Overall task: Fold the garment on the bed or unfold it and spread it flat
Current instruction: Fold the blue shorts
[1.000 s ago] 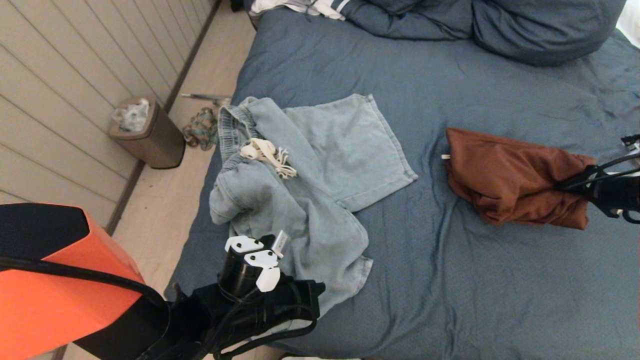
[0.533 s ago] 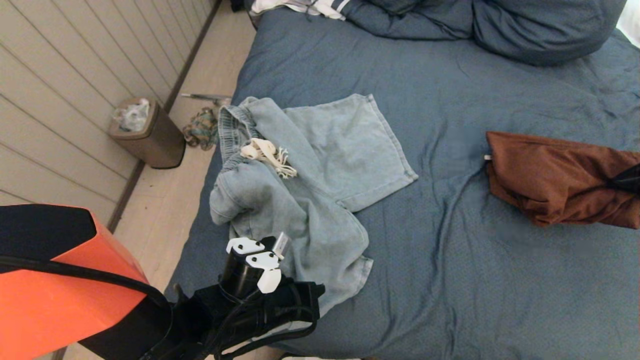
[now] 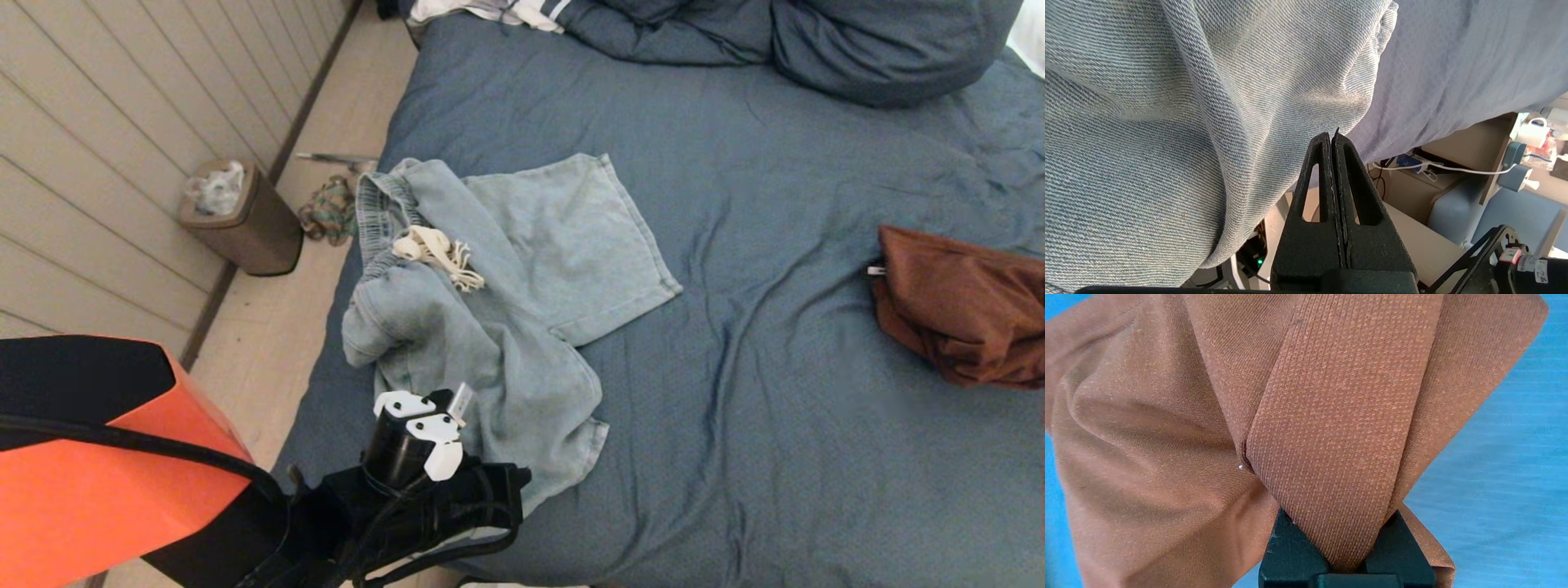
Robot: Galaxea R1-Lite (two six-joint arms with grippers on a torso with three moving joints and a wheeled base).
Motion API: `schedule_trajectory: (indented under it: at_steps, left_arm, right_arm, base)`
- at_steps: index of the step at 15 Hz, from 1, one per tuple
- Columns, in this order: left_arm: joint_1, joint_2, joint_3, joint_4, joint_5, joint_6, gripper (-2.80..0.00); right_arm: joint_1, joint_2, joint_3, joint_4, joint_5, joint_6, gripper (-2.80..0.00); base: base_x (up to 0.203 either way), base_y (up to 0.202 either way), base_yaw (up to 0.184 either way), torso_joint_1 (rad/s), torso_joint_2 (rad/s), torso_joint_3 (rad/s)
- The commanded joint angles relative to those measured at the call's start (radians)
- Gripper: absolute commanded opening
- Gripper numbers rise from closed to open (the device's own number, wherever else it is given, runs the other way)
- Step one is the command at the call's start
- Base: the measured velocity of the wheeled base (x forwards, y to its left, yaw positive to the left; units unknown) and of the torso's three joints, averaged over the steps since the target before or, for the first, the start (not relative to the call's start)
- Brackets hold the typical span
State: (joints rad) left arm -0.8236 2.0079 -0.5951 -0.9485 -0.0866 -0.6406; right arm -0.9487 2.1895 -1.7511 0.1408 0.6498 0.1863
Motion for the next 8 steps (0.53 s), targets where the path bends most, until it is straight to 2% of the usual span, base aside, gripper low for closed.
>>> schedule_trajectory:
  at_steps: [1,4,5,6,8]
  left_arm:
    - [0.0,0.005,0.0,-0.006,-0.001,-0.004,-2.8]
    - [0.0,0.014,-0.003,-0.006,-0.001,-0.004,-2.8]
    - [0.0,0.017,-0.003,-0.006,0.0,-0.004,-2.8]
    - [0.0,0.015,-0.003,-0.006,0.001,-0.004,-2.8]
    - [0.0,0.015,-0.003,-0.007,0.001,-0.004,-2.8]
  right_arm:
    - [-0.035,0.063,-0.067,0.058,0.004,-0.013,-2.8]
    - [-0.042,0.059,-0.074,0.119,0.006,-0.077,-2.8]
    - [-0.043,0.061,-0.067,0.118,0.005,-0.08,-1.11]
    - [-0.044,0.061,-0.067,0.118,0.005,-0.08,0.0]
    - [-0.045,0.052,-0.059,0.123,0.016,-0.09,0.0]
  base:
    - [0.0,0.0,0.0,0.0,0.0,0.0]
    - [0.0,0.0,0.0,0.0,0.0,0.0]
    - [0.0,0.0,0.0,0.0,0.0,0.0]
    - [0.0,0.0,0.0,0.0,0.0,0.0]
    - [0.0,0.0,0.0,0.0,0.0,0.0]
